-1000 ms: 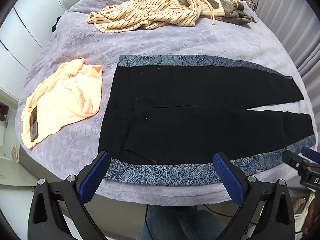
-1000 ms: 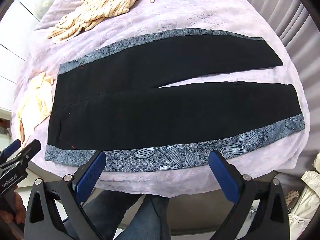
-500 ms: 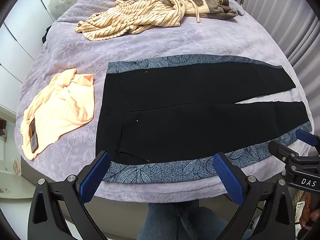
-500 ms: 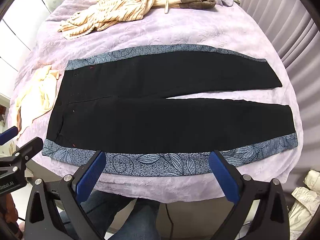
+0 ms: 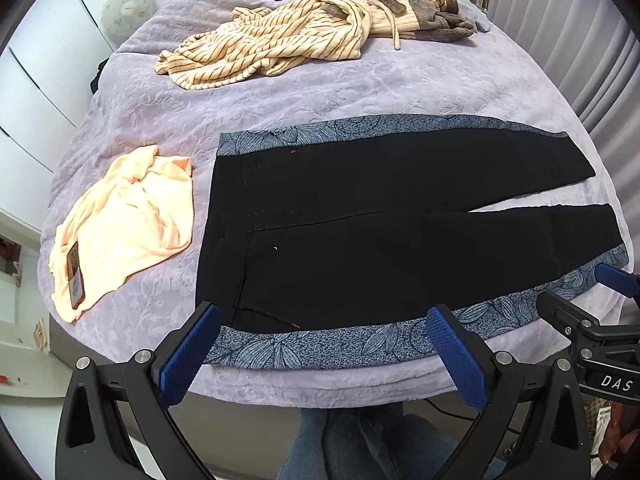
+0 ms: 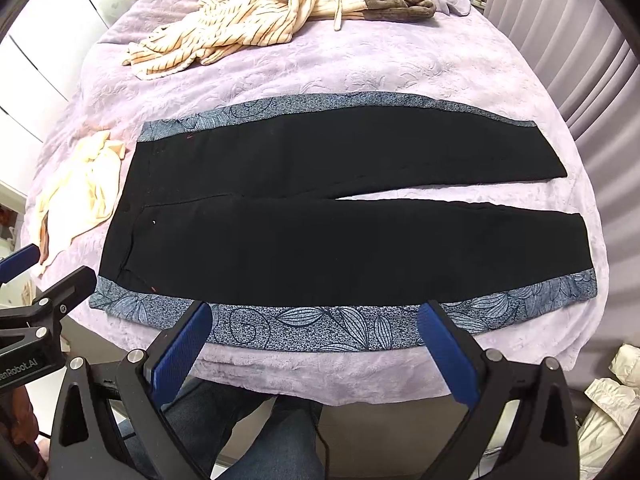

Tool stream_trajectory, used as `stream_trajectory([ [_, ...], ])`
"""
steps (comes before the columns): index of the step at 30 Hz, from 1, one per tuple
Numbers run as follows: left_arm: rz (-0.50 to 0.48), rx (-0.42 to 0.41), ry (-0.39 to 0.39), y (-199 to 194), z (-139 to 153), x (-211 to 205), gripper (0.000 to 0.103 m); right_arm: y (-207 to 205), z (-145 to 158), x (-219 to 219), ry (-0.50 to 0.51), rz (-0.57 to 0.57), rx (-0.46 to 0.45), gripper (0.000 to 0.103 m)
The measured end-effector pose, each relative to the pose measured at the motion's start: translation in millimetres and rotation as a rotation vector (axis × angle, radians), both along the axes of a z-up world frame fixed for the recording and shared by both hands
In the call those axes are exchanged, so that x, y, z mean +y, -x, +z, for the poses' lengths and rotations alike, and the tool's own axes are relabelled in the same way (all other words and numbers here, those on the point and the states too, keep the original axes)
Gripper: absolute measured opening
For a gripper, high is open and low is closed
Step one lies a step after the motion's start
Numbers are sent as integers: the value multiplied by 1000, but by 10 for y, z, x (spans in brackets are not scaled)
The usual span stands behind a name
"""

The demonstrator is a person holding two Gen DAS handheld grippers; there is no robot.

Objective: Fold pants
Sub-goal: 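Move both grippers toward the patterned band edge of the black trousers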

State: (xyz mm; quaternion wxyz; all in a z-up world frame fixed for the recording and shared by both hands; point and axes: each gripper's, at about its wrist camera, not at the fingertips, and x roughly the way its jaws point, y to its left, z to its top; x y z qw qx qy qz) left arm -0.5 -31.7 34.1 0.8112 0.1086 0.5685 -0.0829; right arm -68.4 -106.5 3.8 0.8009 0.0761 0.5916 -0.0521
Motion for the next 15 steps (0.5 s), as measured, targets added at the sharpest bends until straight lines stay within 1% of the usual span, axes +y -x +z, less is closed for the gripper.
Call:
stream_trajectory([
  [9,5,10,0,8,-5,2,103,28,13,17,11,10,1,102],
  [15,14,11,-14,13,-4,-21,103,26,16,28,15,10,4,102],
])
